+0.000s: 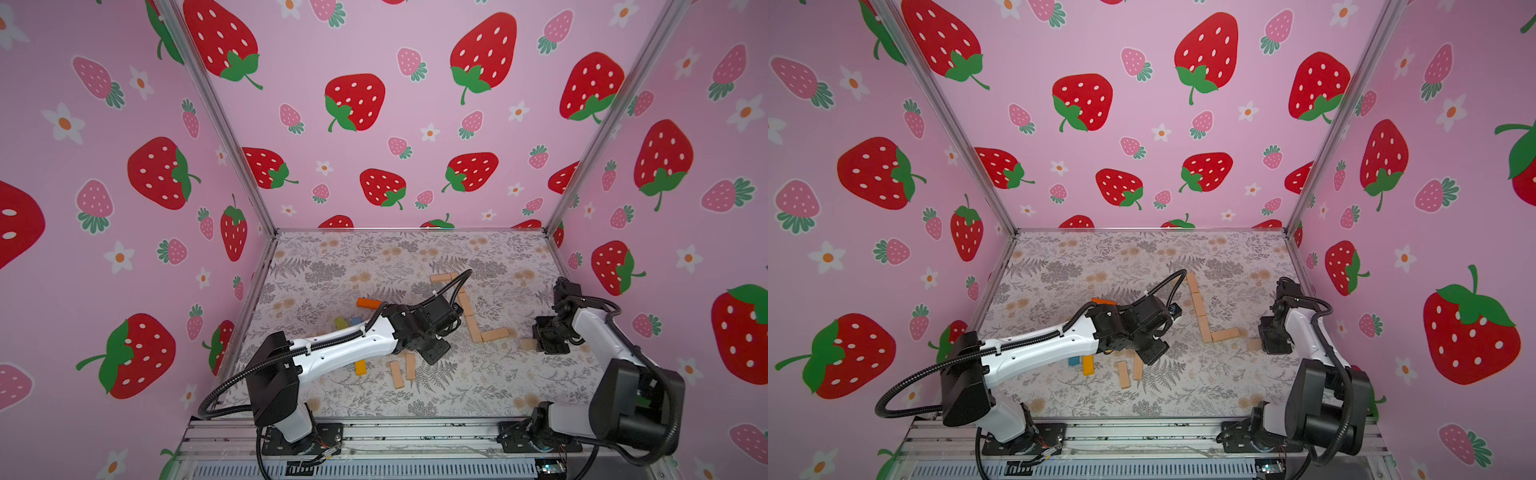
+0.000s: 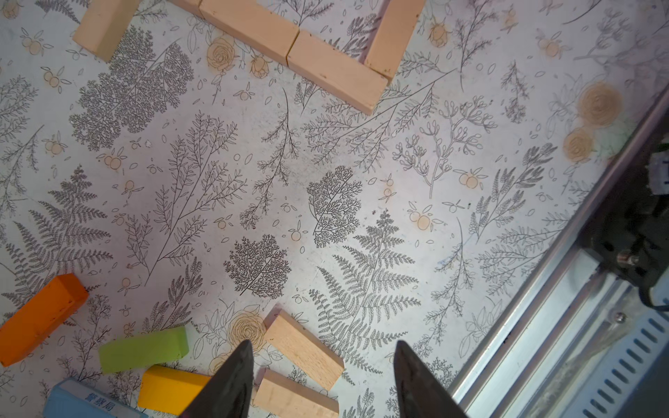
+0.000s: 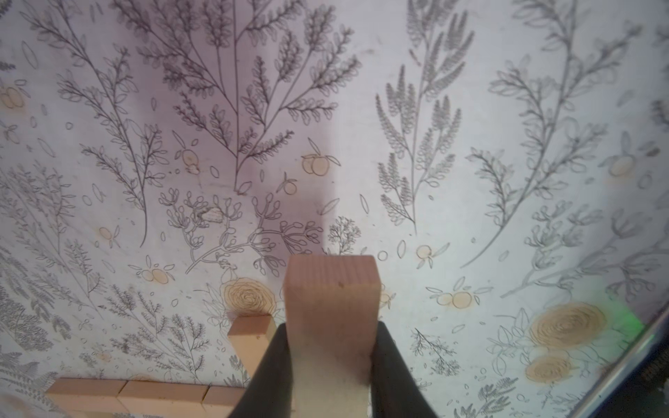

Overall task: Assemble a giraffe with building blocks
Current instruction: Assemble the building block at the center of the board.

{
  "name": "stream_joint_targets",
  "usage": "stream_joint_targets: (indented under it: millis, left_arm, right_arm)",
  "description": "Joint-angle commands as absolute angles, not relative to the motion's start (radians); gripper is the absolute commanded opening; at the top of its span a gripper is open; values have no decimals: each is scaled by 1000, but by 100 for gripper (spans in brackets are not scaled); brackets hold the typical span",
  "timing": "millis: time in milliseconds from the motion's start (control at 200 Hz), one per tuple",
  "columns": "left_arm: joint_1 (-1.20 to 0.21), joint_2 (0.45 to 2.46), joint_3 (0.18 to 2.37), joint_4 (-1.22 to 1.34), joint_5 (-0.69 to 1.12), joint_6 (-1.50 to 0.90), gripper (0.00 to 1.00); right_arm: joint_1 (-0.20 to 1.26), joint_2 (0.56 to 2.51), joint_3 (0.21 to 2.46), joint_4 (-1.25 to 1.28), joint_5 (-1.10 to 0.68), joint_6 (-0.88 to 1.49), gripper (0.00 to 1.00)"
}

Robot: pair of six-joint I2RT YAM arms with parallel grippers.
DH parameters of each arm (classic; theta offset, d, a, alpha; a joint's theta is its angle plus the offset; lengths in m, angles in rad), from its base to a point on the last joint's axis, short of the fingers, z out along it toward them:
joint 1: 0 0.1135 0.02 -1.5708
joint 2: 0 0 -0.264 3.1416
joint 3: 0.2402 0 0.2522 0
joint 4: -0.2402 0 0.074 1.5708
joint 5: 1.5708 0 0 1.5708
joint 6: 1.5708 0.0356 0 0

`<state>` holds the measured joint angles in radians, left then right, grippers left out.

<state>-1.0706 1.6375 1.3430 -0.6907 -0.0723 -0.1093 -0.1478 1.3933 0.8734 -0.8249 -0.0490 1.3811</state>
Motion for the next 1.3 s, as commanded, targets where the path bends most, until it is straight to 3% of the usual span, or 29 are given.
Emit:
stream_joint_targets:
  millis: [0,240,525,680,961,1291]
  left_arm:
    - [-1075,1651,1395,-681,-63,-103,63]
    - [-1078,1657,1403,-686,-61,-100,63]
    - [-1077,1663,1408,-686,-58,-97,63]
    - [-1077,1660,1404,-690,-60,-95,63]
    - [-1078,1646,1386,-692,-74,-95,63]
    - [-1077,1637,1382,-693,-90,-95,63]
  right_arm:
    - [-176,1486,942,-795,-82,1276,21]
    - [-177,1695,1052,-732,-118,1223,22]
    - [-153,1784,1082,-693,-79,1253,25]
    - [-120,1807,1095,-698,-74,1265,29]
    - [-80,1794,1071,-701,-63,1301,45]
    - [-51,1756,1018,-698,-48,1345,34]
